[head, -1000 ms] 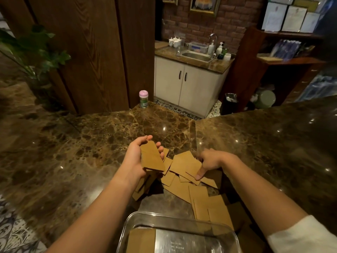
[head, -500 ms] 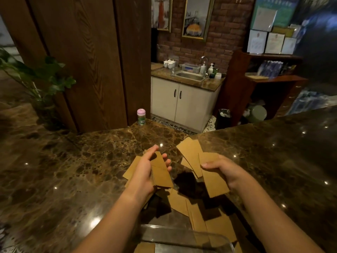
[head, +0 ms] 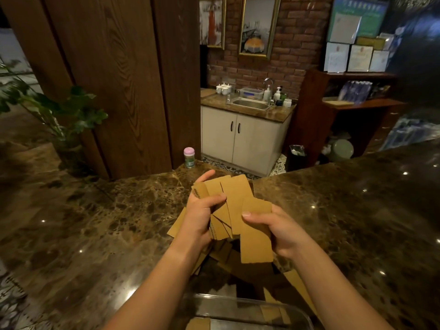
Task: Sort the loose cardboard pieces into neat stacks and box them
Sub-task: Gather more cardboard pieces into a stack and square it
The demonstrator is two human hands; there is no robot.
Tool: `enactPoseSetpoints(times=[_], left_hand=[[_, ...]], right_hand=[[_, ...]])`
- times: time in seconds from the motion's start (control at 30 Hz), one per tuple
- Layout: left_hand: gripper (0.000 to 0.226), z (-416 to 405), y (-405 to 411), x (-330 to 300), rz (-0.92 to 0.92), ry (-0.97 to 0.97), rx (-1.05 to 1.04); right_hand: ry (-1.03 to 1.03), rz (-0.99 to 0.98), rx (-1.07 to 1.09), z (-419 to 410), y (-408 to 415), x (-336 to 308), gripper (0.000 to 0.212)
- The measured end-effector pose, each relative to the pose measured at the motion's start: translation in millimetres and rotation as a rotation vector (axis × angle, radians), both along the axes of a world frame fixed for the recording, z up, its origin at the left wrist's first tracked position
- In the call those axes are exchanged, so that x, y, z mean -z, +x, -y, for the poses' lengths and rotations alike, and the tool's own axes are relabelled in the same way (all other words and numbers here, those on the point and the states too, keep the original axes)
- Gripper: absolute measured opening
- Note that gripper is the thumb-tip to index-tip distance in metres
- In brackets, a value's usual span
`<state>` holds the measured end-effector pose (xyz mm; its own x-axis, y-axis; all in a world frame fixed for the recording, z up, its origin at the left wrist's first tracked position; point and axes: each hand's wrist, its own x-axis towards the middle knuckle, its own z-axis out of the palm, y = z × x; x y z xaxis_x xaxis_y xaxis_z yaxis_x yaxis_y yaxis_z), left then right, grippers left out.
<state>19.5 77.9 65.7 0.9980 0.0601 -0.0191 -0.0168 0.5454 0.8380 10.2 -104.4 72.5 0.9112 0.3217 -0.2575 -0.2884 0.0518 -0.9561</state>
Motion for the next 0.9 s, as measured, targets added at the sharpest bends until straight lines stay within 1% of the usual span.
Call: enactPoseSetpoints(times=[0.07,0.17,0.3,0.4,0.5,0.6,0.67,0.73,0.8,0.9], left_hand=[[0.051,-3,0,-1,-0.016,-0.073,-0.041],[0.043,-9,2,-1,-0.038,-0.192,-0.048],[0.041,-13,4,1,-0.04,-0.229,-0.024],[0.039,-13,6,2,-0.033,-0.241,-0.025],[0.029,-12,9,3,-0.048,-0.278,-0.021],[0.052,-14,13,4,-0.142,-0.311,0.007],[0.059,-17,14,2,-0.221,-0.36,0.029],[0.056,-18,13,1,-0.269,-0.389,0.005],[0.053,-15,12,3,-0.245,-0.322,-0.042],[0.054,-5,10,6,-0.196,-0.246,-0.111]], right_hand=[[0.035,0.021,0.062,0,0,-1,0.05],[0.095,-0.005,0.193,6,3,-2,0.058],[0.166,-0.046,0.232,9,4,-1,0.068],[0.218,-0.069,0.238,9,4,-1,0.067],[0.261,-0.091,0.268,8,5,0,0.066],[0.262,-0.059,0.293,9,6,-3,0.06],[0.24,0.048,0.367,11,8,-7,0.049],[0.137,0.272,0.439,12,6,-12,0.035],[-0.115,0.513,0.442,10,1,-14,0.037],[-0.501,0.753,0.317,0,-8,-8,0.038]])
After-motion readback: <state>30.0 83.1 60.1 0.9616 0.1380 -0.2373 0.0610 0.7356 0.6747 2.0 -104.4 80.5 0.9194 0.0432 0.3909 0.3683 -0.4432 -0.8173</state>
